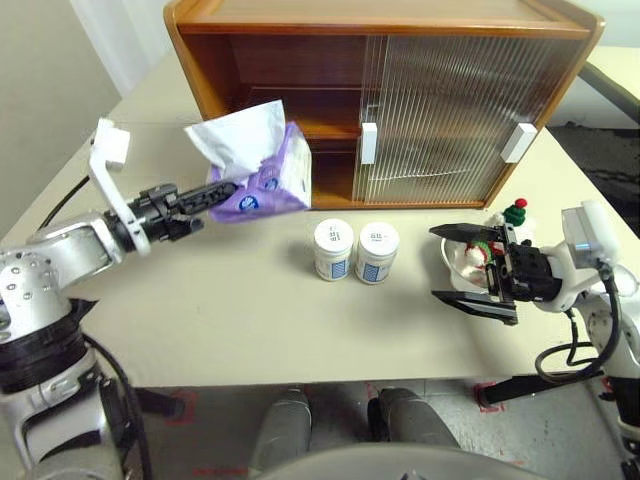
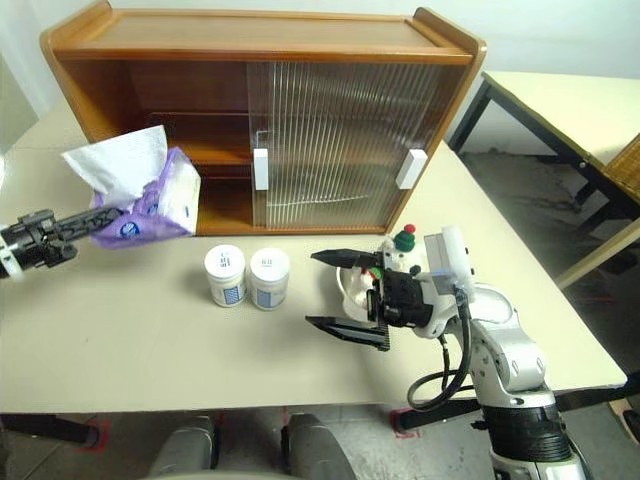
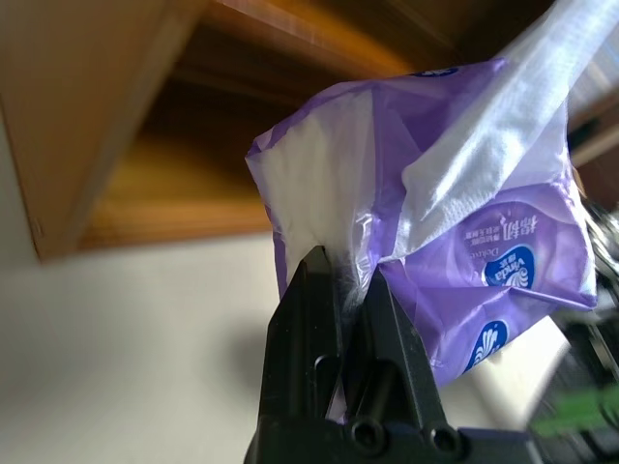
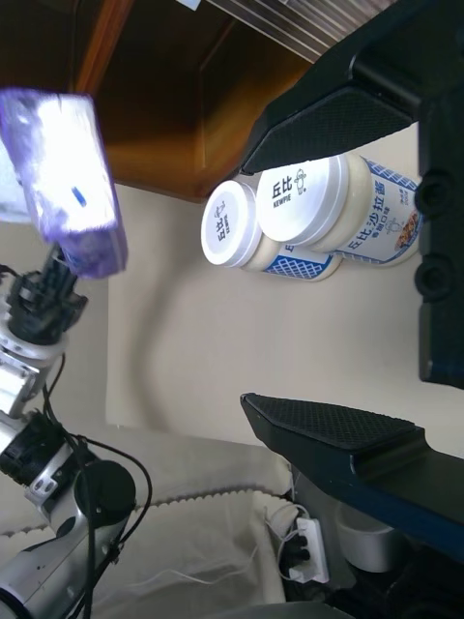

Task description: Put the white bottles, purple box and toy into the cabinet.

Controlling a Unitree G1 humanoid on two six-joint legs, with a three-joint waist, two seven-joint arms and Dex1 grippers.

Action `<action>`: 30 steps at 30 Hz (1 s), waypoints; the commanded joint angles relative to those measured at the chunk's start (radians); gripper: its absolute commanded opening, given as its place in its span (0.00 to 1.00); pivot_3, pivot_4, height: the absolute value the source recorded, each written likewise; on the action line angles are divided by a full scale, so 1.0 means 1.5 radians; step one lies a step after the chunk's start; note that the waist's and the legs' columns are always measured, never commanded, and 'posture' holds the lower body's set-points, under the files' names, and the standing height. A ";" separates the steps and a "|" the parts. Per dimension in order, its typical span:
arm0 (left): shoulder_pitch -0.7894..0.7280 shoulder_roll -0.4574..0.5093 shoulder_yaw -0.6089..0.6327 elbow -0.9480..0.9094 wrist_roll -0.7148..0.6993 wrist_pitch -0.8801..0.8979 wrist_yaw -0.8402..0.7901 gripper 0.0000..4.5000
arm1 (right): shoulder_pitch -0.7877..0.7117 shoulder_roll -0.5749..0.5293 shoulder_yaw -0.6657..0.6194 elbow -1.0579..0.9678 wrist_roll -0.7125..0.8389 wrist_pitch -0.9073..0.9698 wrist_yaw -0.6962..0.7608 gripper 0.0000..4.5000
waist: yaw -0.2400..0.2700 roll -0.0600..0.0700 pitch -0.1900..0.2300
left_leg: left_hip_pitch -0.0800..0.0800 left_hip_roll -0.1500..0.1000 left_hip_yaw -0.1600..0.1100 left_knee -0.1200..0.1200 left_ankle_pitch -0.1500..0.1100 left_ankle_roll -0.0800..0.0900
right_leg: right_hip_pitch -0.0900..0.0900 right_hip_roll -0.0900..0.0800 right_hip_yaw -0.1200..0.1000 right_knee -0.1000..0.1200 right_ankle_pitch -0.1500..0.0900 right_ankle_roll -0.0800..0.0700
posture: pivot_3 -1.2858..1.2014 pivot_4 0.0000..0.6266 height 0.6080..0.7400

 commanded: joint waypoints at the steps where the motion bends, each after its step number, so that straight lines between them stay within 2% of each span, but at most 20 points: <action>1: -0.084 -0.059 0.003 -0.031 0.006 0.045 0.109 0.00 | 0.000 -0.011 -0.006 -0.009 -0.002 0.008 -0.007 1.00 | 0.004 -0.002 0.001 | 0.001 0.000 0.000 0.000 0.000 0.000 | 0.002 0.000 0.000 0.000 0.000 0.000 | 0.49 0.10 1.00; 3: -0.122 -0.098 -0.003 -0.042 0.034 0.063 0.171 0.00 | -0.001 -0.015 -0.009 -0.012 0.000 0.012 -0.010 1.00 | 0.006 -0.003 0.002 | 0.005 0.000 0.000 0.000 0.000 0.000 | 0.006 0.001 -0.001 -0.001 -0.001 0.002 | 0.49 0.10 1.00; 5: -0.143 -0.127 -0.010 -0.054 0.050 0.081 0.209 0.00 | -0.003 -0.017 -0.008 -0.012 0.001 0.013 -0.012 1.00 | 0.005 -0.003 0.002 | 0.007 -0.001 0.002 0.000 -0.001 0.001 | 0.008 0.002 0.000 -0.001 -0.004 0.007 | 0.49 0.09 1.00; 8: -0.166 -0.173 -0.024 -0.084 0.076 0.100 0.258 0.00 | -0.007 -0.018 -0.007 -0.012 0.002 0.015 -0.016 1.00 | 0.002 -0.004 0.003 | 0.008 -0.001 0.004 0.001 -0.001 0.002 | 0.009 0.002 0.002 -0.001 -0.005 0.008 | 0.49 0.09 1.00; 13: -0.194 -0.209 -0.063 -0.107 0.146 0.091 0.323 0.00 | -0.011 -0.018 -0.004 -0.013 0.000 0.014 -0.018 1.00 | 0.004 -0.005 0.003 | 0.008 -0.001 0.005 0.002 -0.002 0.003 | 0.009 0.002 0.002 -0.001 -0.005 0.008 | 0.49 0.08 1.00; 24: -0.317 -0.289 -0.038 -0.106 0.237 0.090 0.392 0.00 | -0.013 -0.017 -0.001 -0.013 -0.001 0.011 -0.017 1.00 | 0.011 -0.008 0.005 | 0.007 -0.002 0.006 0.003 -0.003 0.006 | 0.009 0.002 0.003 -0.002 -0.004 0.007 | 0.49 0.08 1.00; 30: -0.327 -0.339 -0.061 -0.065 0.285 0.043 0.415 0.00 | -0.011 -0.010 0.002 -0.018 -0.002 0.011 -0.024 1.00 | 0.011 -0.009 0.005 | 0.008 -0.002 0.008 0.004 -0.004 0.006 | 0.010 0.002 0.004 -0.002 -0.004 0.007 | 0.49 0.08 1.00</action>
